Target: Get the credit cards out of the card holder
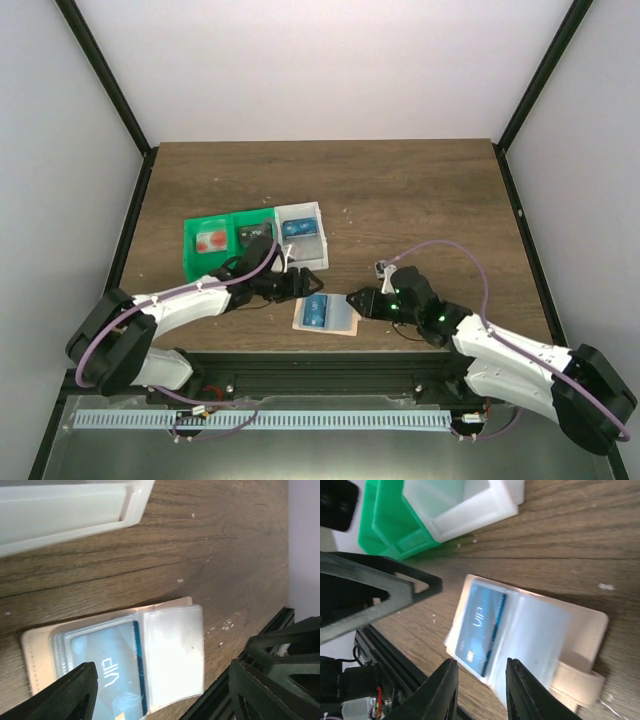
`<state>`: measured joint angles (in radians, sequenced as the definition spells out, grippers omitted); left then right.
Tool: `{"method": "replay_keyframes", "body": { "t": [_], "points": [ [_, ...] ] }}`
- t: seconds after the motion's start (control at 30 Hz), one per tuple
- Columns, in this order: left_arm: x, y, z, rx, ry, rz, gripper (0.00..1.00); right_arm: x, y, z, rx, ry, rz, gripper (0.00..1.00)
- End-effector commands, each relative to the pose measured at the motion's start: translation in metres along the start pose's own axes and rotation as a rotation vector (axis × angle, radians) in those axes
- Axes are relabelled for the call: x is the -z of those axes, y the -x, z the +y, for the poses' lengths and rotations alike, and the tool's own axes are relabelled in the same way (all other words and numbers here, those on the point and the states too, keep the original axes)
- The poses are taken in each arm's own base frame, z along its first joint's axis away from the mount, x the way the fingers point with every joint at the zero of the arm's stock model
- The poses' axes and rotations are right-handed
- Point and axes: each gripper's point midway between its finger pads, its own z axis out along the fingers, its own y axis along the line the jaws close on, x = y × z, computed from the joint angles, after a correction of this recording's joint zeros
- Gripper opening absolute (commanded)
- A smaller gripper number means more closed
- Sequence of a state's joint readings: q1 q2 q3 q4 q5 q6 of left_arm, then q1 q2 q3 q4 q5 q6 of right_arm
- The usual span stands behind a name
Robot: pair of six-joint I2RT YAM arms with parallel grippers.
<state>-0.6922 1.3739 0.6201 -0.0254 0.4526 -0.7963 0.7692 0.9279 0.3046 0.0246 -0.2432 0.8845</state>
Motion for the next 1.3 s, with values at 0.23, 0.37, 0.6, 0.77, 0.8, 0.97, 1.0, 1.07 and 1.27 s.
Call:
{"method": "replay_keyframes", "body": {
  "t": [0.23,0.37,0.6,0.77,0.8,0.97,1.0,1.07,1.27],
  "points": [
    [0.006,-0.019,0.037,-0.044,0.098,0.016,0.18,-0.038,0.000,0.042,0.047,0.059,0.100,0.29],
    [0.004,-0.026,0.043,-0.061,0.102,0.040,0.00,-0.054,-0.005,0.035,0.048,0.052,0.129,0.28],
    [-0.007,-0.035,0.046,-0.087,0.084,0.102,0.00,-0.070,-0.012,0.031,0.037,0.064,0.172,0.25],
    [-0.014,-0.039,0.050,-0.097,0.086,0.138,0.00,-0.075,-0.008,0.019,0.014,0.048,0.160,0.23],
    [-0.015,-0.040,0.051,-0.096,0.082,0.145,0.00,-0.075,-0.008,0.018,0.010,0.052,0.158,0.23],
    [-0.017,-0.043,0.052,-0.094,0.074,0.160,0.00,-0.077,-0.009,0.012,-0.004,0.054,0.166,0.21],
    [-0.017,-0.044,0.053,-0.093,0.076,0.162,0.00,-0.078,-0.009,0.011,-0.006,0.051,0.166,0.21],
    [-0.017,-0.043,0.052,-0.092,0.076,0.160,0.00,-0.079,-0.009,0.009,-0.007,0.048,0.167,0.21],
    [-0.017,-0.044,0.054,-0.087,0.086,0.163,0.00,-0.083,-0.009,-0.002,-0.017,-0.001,0.169,0.21]
  ]
}}
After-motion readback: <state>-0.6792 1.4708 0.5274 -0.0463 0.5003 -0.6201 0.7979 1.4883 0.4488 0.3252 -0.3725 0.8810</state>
